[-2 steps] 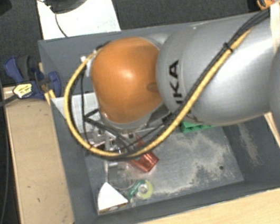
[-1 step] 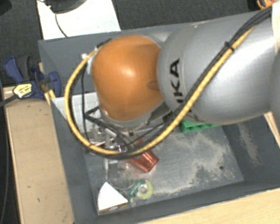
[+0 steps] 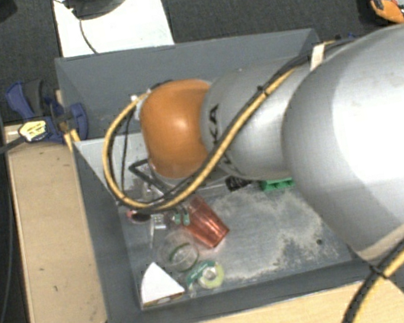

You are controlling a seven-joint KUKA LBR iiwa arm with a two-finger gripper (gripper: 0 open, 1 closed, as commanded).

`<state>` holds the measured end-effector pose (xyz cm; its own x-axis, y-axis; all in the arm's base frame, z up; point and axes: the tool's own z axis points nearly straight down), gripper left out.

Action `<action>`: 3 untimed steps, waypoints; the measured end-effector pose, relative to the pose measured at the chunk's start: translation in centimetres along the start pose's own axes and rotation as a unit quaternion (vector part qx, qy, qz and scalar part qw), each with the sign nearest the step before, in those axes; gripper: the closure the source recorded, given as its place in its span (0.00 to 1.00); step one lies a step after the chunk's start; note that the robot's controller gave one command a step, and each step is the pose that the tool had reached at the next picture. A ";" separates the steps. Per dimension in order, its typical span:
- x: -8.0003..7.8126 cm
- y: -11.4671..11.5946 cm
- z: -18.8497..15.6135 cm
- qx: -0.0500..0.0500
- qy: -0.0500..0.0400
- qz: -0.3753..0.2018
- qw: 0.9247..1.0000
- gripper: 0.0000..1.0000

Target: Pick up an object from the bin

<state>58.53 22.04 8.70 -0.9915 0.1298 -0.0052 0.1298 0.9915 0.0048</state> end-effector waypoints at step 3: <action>-0.7 0.9 1.6 -0.003 -0.004 -0.042 0.999 0.00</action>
Offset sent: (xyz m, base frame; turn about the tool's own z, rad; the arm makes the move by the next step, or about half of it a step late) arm -0.0122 -0.0215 -0.0170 0.2311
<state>59.34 22.82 7.14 -0.9988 0.0462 -0.0143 0.0461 0.9989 0.0104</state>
